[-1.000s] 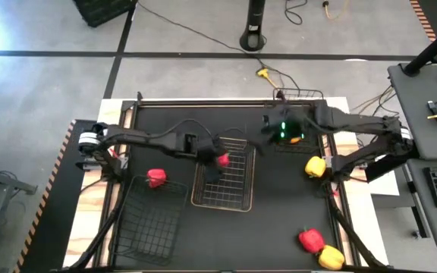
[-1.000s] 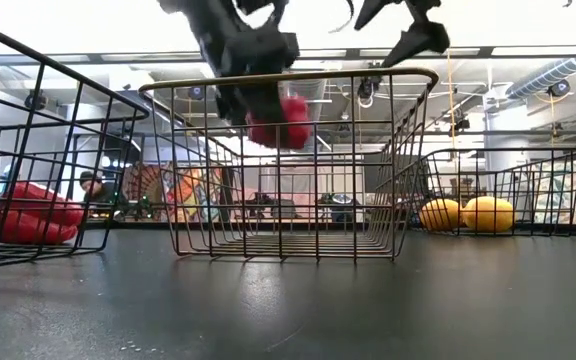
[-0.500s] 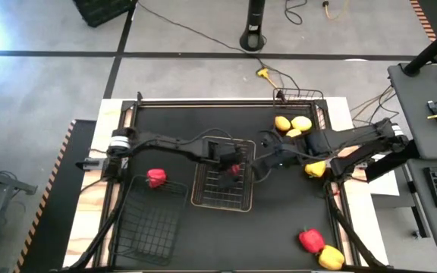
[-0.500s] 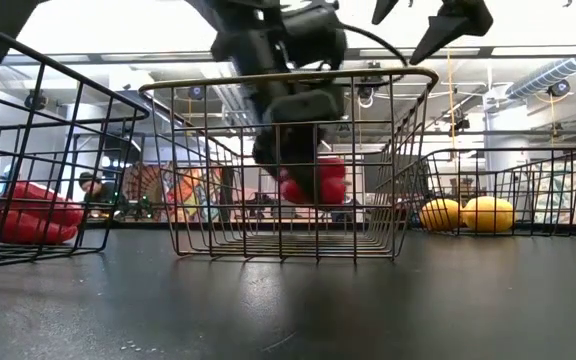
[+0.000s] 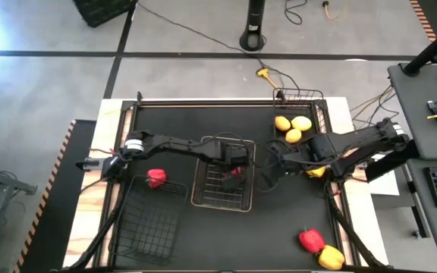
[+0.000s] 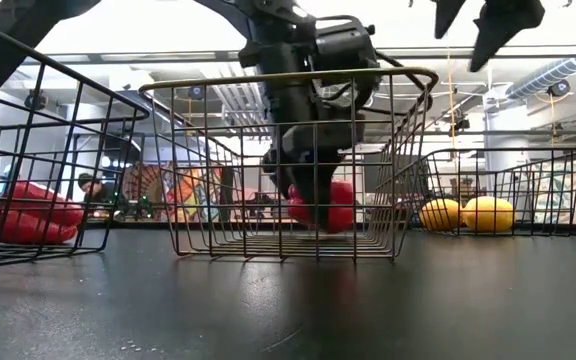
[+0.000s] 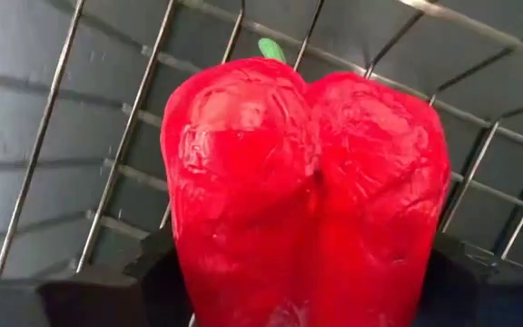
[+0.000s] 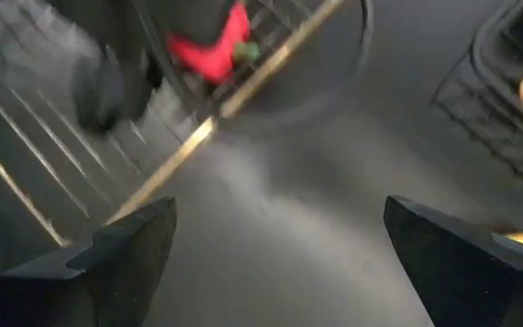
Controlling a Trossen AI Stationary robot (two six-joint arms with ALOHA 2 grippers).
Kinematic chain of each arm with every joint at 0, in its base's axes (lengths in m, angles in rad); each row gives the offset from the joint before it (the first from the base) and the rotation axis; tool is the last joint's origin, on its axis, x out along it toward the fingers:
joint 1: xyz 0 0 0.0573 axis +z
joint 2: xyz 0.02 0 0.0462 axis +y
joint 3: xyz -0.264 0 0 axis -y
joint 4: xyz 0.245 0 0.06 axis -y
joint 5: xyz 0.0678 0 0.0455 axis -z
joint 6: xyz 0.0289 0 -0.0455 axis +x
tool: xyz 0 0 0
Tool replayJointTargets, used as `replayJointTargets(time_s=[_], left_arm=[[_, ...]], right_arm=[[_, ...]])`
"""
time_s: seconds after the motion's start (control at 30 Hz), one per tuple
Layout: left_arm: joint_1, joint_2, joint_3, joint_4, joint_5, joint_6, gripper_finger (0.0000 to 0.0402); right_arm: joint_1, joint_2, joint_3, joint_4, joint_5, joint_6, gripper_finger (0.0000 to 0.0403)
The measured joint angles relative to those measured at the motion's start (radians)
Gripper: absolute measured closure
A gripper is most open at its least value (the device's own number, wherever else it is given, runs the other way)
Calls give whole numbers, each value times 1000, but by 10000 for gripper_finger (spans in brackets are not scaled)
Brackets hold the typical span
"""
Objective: Sort produce into baskets
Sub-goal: Put the top left red bell pepper into the yellow wire basket, then put the bottom red bell pepper into the yellow wire basket
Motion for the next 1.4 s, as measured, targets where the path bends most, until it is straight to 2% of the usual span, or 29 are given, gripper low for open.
replayJointTargets(time_s=[0.17,0.3,0.47,0.7,0.9,1.07,1.27,1.4], left_arm=[[0,-8,16,-30,-6,-45,91],[-8,-9,25,-31,-6,-102,69],[-28,-17,52,-81,-8,-152,50],[-71,-20,173,-218,-60,-190,41],[-113,-21,310,-317,-61,-195,41],[-154,-21,404,-324,-61,-194,41],[-195,-18,472,-304,-60,-218,41],[-213,-18,496,-299,-58,-215,41]], right_arm=[[65,9,-4,-30,-183,-1,19],[150,62,-19,-34,-327,4,19],[251,133,-22,-36,-418,13,19],[359,208,-23,-25,-612,183,19],[470,228,-23,2,-619,394,19],[543,222,-66,12,-588,428,19],[602,236,-155,201,-584,528,19],[632,266,-175,222,-584,576,18]])
